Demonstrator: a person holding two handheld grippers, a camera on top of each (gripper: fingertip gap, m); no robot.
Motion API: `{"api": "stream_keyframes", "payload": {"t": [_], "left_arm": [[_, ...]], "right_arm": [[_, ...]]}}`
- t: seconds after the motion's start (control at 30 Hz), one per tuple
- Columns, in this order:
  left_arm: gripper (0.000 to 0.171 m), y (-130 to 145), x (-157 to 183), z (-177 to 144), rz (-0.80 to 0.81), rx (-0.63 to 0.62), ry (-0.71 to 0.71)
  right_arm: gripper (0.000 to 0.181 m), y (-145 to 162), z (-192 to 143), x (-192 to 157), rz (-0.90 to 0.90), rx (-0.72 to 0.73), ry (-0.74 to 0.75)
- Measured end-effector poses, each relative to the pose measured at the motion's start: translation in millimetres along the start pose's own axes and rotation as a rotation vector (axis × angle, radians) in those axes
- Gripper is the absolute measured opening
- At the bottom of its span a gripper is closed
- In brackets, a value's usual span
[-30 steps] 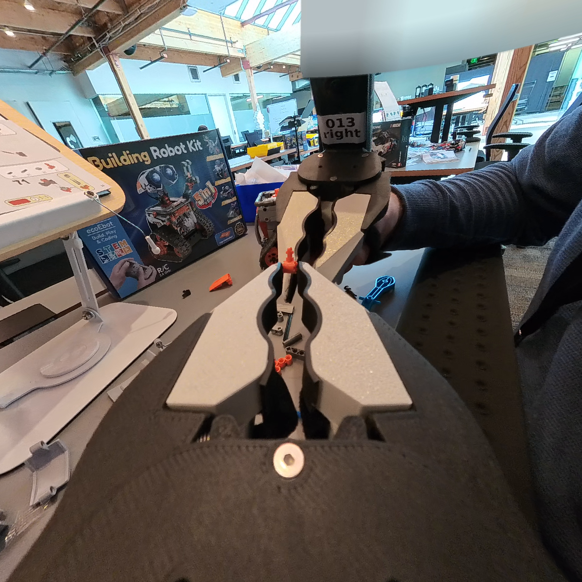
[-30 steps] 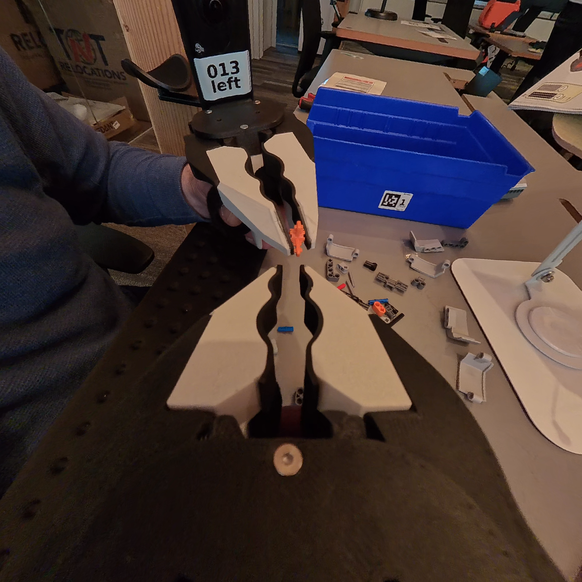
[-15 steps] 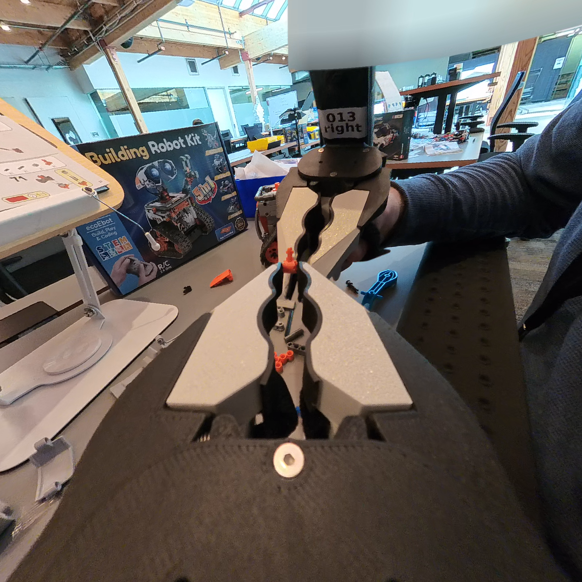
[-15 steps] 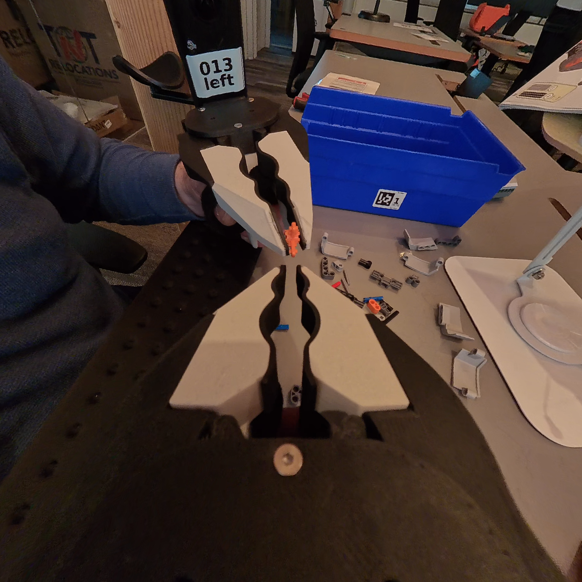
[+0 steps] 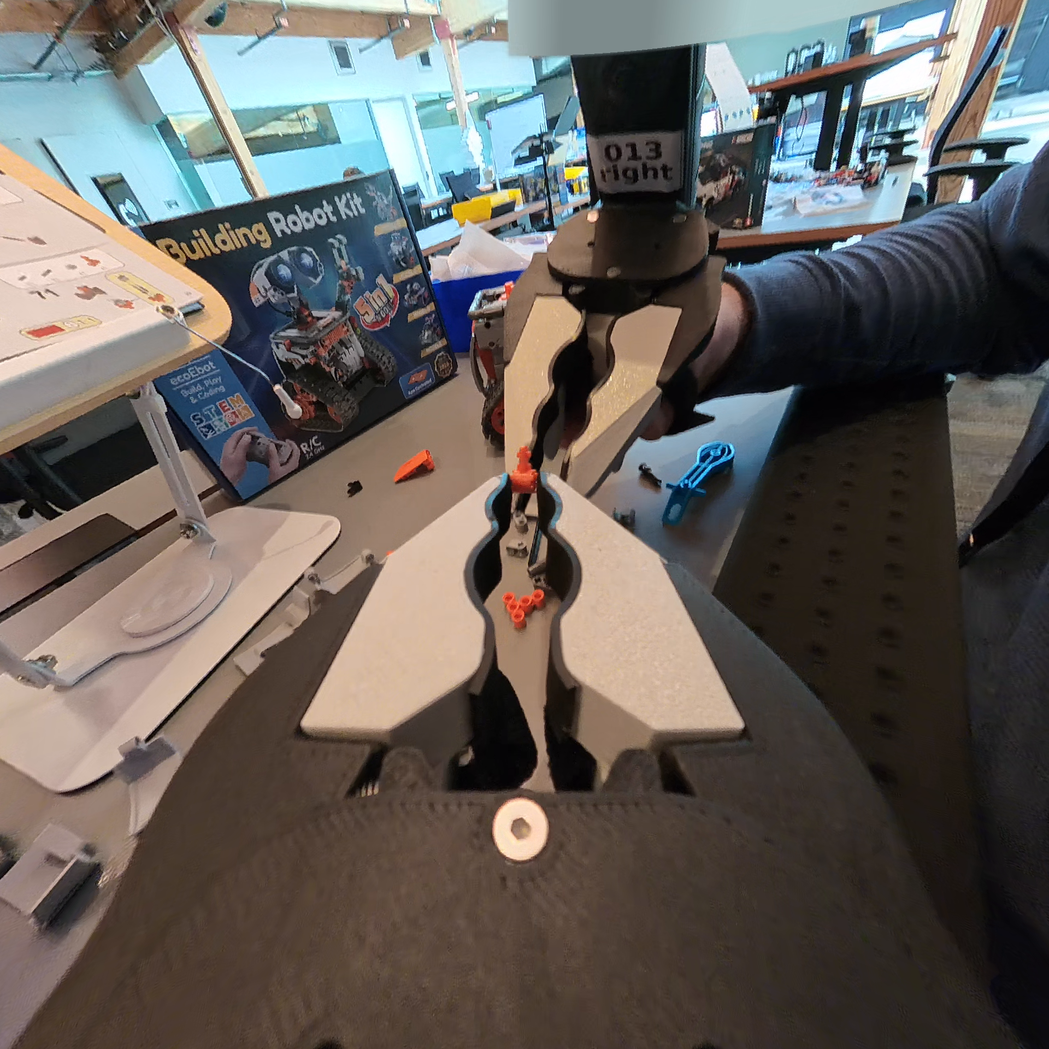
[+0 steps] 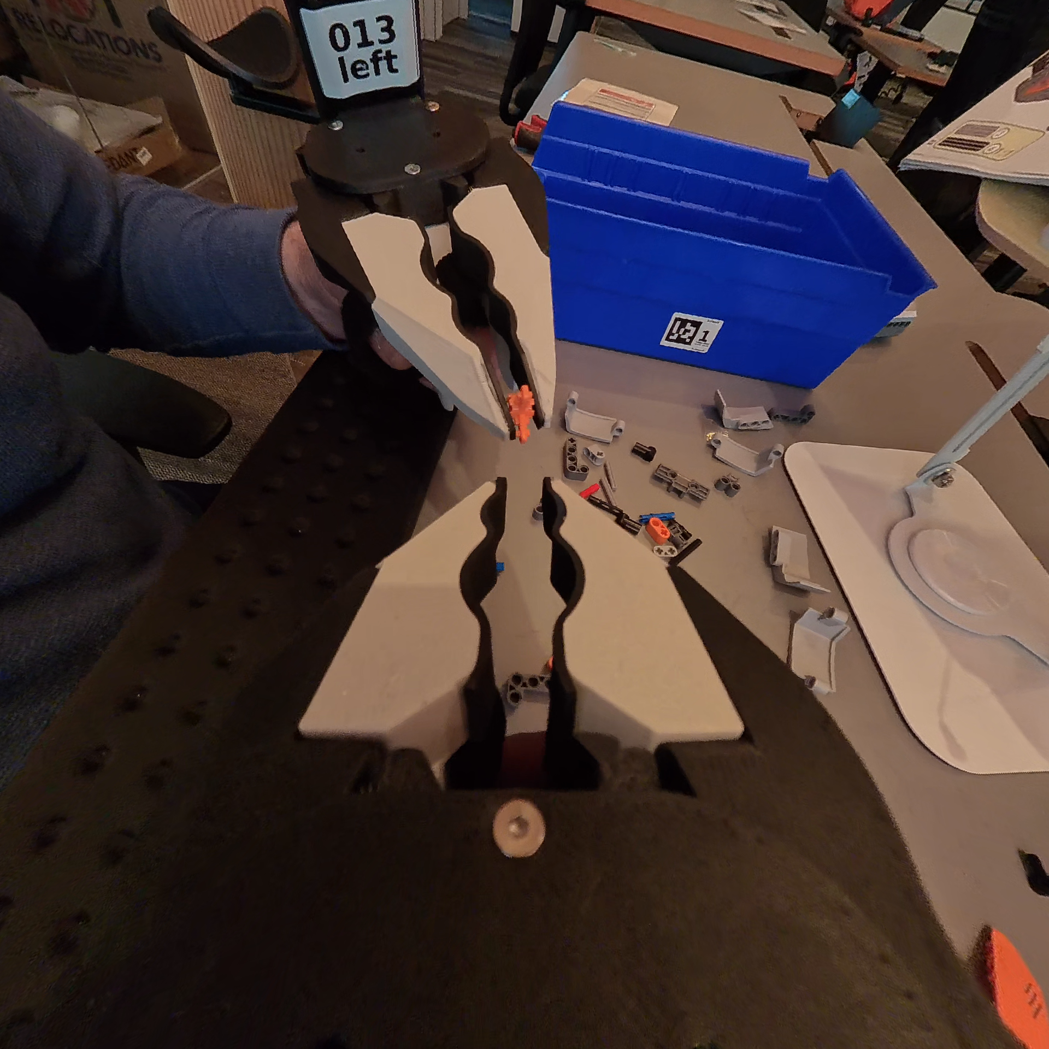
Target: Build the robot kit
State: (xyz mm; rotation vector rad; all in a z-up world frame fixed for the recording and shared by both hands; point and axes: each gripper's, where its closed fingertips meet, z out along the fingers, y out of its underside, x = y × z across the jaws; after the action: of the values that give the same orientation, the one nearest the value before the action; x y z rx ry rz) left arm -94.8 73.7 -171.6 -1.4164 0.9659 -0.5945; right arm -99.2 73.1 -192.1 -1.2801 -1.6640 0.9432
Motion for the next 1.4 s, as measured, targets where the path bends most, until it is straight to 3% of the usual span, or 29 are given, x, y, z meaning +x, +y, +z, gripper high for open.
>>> {"api": "stream_keyframes", "payload": {"t": [0.13,0.4,0.77,1.4], "left_arm": [[0.006,19.0,-0.7,-4.7,0.025,-0.114,0.010],[0.007,78.7,6.6,-15.1,0.110,-0.506,0.096],[0.007,125.0,11.1,-16.9,0.147,-0.757,0.171],[0.007,127.4,5.9,-30.3,0.106,-0.786,0.149]], "right_arm": [[0.010,4.0,-0.9,2.7,-0.006,-0.025,0.011],[0.009,28.1,0.9,3.0,-0.002,-0.135,0.003],[0.006,38.3,2.2,1.1,0.006,-0.167,-0.016],[0.008,42.4,5.4,-0.4,0.018,-0.186,-0.028]]}}
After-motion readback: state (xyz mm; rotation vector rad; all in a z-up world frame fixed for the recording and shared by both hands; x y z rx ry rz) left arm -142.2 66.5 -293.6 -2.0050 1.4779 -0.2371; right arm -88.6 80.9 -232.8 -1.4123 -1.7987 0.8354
